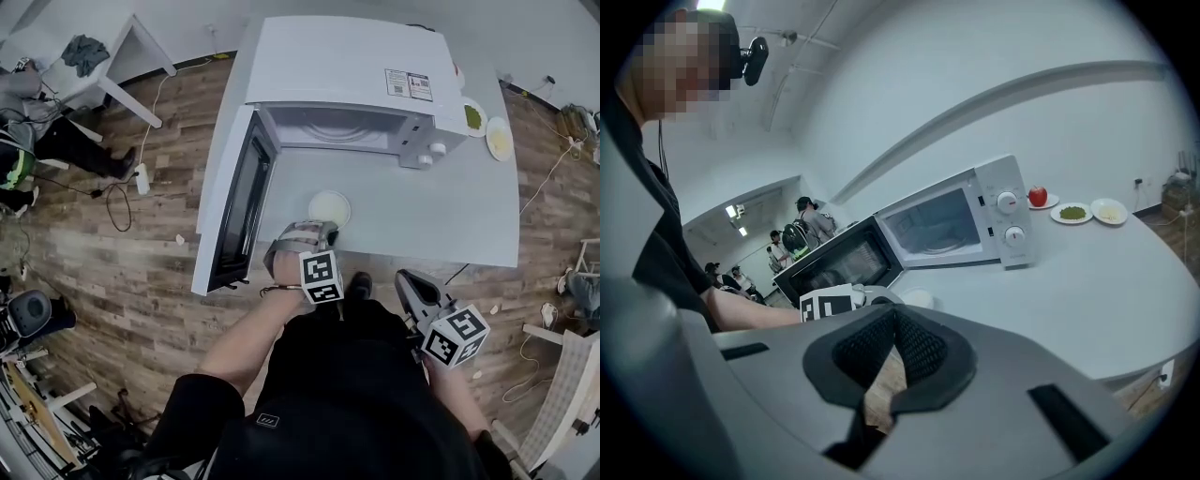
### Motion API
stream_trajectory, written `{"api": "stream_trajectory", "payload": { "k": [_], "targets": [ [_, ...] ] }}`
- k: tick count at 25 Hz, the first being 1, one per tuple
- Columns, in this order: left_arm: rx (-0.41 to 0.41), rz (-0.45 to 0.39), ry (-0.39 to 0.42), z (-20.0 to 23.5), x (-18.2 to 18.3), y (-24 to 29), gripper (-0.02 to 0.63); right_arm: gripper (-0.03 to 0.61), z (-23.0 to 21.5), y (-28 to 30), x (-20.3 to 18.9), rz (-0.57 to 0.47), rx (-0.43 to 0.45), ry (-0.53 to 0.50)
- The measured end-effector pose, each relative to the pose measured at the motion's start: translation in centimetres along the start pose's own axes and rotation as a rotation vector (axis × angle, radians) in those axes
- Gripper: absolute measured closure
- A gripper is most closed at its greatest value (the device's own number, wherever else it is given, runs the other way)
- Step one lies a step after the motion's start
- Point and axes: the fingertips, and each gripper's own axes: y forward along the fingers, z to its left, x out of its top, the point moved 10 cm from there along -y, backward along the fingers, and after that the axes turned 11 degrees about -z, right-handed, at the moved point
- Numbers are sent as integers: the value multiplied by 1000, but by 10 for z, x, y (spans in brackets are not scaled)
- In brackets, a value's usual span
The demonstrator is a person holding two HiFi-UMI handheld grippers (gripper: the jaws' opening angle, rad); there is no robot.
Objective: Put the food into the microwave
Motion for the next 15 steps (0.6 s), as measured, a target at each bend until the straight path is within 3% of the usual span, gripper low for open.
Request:
{"api": "stream_trajectory", "payload": {
  "k": [6, 15],
  "targets": [
    [-12, -2, -5, -5, -1, -7, 577, 565, 2, 9, 6, -2, 16, -20],
    [37, 8, 32, 3, -5, -16, 577, 565, 6, 14, 8, -7, 21, -32]
  ]
}}
